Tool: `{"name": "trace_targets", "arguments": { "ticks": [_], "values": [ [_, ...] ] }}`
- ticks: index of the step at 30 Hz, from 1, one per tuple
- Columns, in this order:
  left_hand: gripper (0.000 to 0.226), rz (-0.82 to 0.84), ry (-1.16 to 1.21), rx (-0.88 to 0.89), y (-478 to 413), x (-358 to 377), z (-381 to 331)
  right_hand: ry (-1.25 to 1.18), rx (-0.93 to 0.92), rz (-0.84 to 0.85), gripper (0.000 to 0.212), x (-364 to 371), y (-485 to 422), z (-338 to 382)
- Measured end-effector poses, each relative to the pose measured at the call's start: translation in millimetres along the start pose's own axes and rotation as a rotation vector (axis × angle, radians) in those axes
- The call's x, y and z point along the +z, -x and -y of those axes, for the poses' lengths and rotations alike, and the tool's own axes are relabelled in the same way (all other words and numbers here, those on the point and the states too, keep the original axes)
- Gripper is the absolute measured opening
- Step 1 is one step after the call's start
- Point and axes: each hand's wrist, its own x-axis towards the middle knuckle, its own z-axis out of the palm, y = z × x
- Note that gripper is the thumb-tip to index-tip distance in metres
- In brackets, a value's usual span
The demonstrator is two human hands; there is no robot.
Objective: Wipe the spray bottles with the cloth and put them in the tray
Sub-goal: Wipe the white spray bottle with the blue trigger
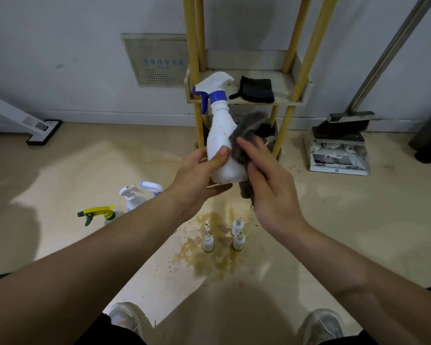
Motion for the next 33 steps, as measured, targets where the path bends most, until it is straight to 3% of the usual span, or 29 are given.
{"name": "trace_targets", "arguments": {
  "ticks": [3, 5, 9, 13, 19, 21, 24, 26, 31, 33],
  "values": [
    [0.05, -0.009, -0.006, -0.008, -1.3, -4.0, -0.3, 0.19, -0.116, 0.048, 0.045, 2.9, 3.3, 1.0],
    [0.056, 0.004, -0.014, -0.027, 0.0, -2.9, 3.4, 0.198, -0.118, 0.048, 0.044, -1.9, -5.3, 1.2],
    [0.069, 0.041, -0.105, -0.018, 3.6, 3.7, 11.0, 0.083, 0.119, -0.045, 0.044, -16.1, -29.4, -0.2],
    [0.076, -0.056, -0.137, 0.033, 2.4, 5.4, 7.5, -0.065, 0.273, -0.079, 0.046, -15.4, -26.1, -1.7],
    [0.075, -0.153, -0.244, 0.11, -1.0, 1.9, 6.2, 0.006, 0.135, -0.051, 0.048, -1.4, -1.0, 1.8],
    [0.076, -0.131, -0.25, 0.088, -0.8, 4.2, 6.5, 0.002, 0.156, -0.087, 0.047, -4.0, -6.3, -0.5],
    [0.036, -0.054, -0.087, -0.012, 1.6, 4.4, 1.7, -0.007, 0.208, -0.169, 0.046, -10.2, -13.0, -4.3],
    [0.024, -0.028, -0.031, -0.032, 0.6, -1.8, 1.1, -0.042, 0.24, -0.197, 0.045, -13.2, -15.4, -6.7],
    [0.057, 0.087, 0.064, -0.043, -1.0, -13.6, 0.9, -0.224, 0.286, -0.209, 0.046, -11.8, -16.8, -3.5],
    [0.057, 0.181, 0.071, -0.064, -0.4, -16.6, -0.2, -0.296, 0.325, -0.209, 0.05, -10.2, -16.6, -2.1]
  ]
}}
